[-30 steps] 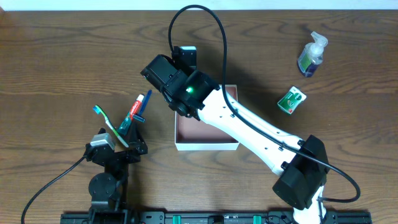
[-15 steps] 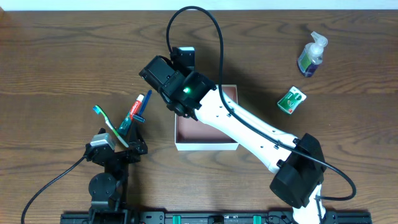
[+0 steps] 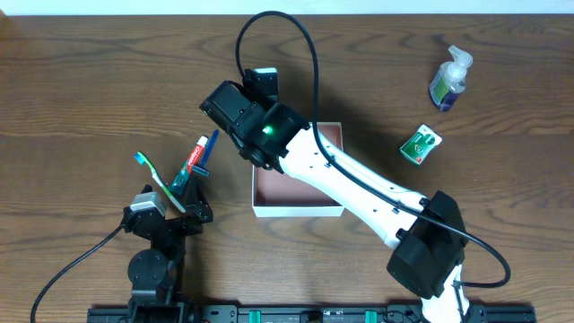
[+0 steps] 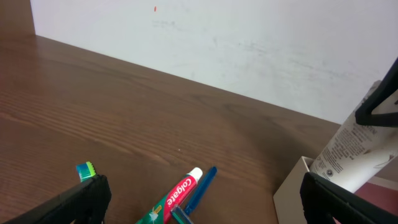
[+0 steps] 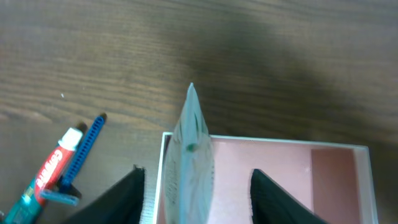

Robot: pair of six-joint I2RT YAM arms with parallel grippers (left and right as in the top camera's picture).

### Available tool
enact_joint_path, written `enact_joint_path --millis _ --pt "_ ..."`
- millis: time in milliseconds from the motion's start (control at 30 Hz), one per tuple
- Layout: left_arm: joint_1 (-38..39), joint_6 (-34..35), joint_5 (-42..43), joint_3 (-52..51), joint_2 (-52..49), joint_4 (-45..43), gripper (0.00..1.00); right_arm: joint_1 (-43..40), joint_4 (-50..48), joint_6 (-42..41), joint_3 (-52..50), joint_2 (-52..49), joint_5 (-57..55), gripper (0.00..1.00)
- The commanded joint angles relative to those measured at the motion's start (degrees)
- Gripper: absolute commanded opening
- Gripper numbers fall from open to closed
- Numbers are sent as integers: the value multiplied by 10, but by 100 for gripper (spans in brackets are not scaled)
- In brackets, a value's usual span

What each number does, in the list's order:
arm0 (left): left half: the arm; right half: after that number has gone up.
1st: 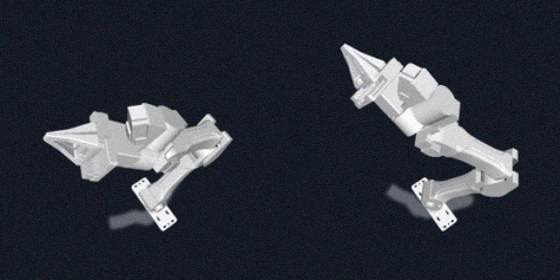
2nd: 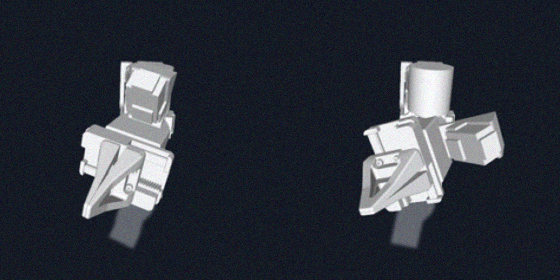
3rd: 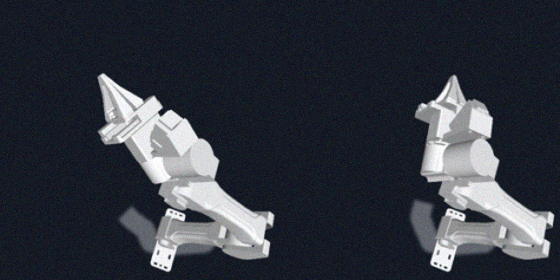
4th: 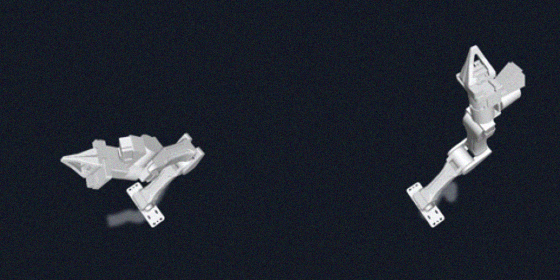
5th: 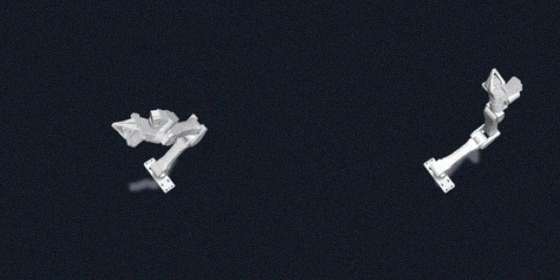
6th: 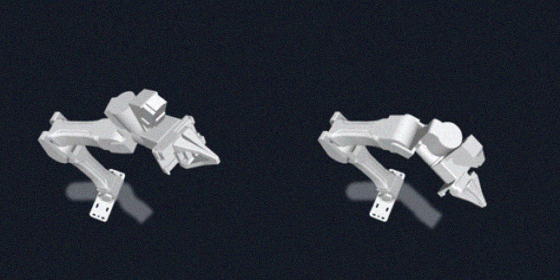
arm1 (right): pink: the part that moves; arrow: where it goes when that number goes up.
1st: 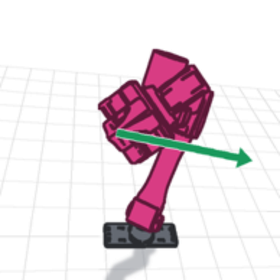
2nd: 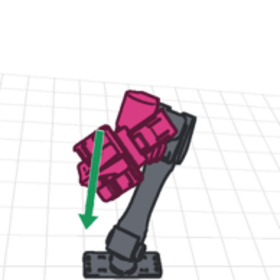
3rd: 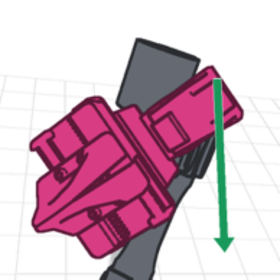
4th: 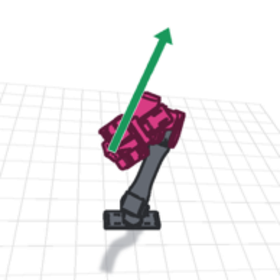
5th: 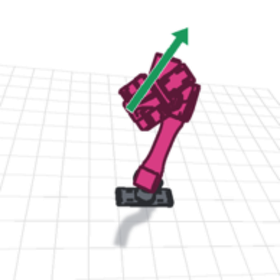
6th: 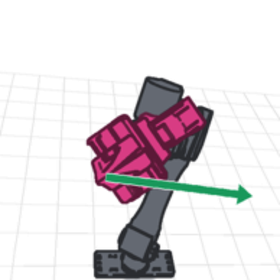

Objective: Pack container
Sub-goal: 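Open the right gripper to release the tube in the box, then move the right gripper to the blue soap pump bottle and grasp it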

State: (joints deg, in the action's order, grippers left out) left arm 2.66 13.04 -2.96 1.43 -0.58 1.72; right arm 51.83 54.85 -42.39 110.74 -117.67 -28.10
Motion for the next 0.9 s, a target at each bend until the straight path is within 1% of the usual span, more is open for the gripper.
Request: enact_joint_path --millis 0,33,100,167,300,433,533,700,867 --pt "-3 -10 -6 -12 3 21 98 7 13 47 45 44 -7 63" --pt "-3 -10 -6 -12 3 21 98 7 22 55 57 54 -6 64" --pt "-3 -10 -6 -12 3 21 98 5 47 65 85 78 -10 64" --pt "-3 -10 -6 -12 3 21 98 -4 64 83 107 106 -14 68" --pt "-3 -10 -7 -12 3 21 98 -54 86 126 121 167 -15 74" --pt "-3 -10 -6 -12 3 21 98 -160 122 163 121 214 18 80" --pt "-3 -10 -6 -12 3 21 98 -267 148 217 121 222 97 84" --pt "-3 -10 -6 -12 3 21 98 -409 165 299 120 198 205 88" --pt "-3 -10 -6 -12 3 21 98 -490 158 383 120 154 251 93"
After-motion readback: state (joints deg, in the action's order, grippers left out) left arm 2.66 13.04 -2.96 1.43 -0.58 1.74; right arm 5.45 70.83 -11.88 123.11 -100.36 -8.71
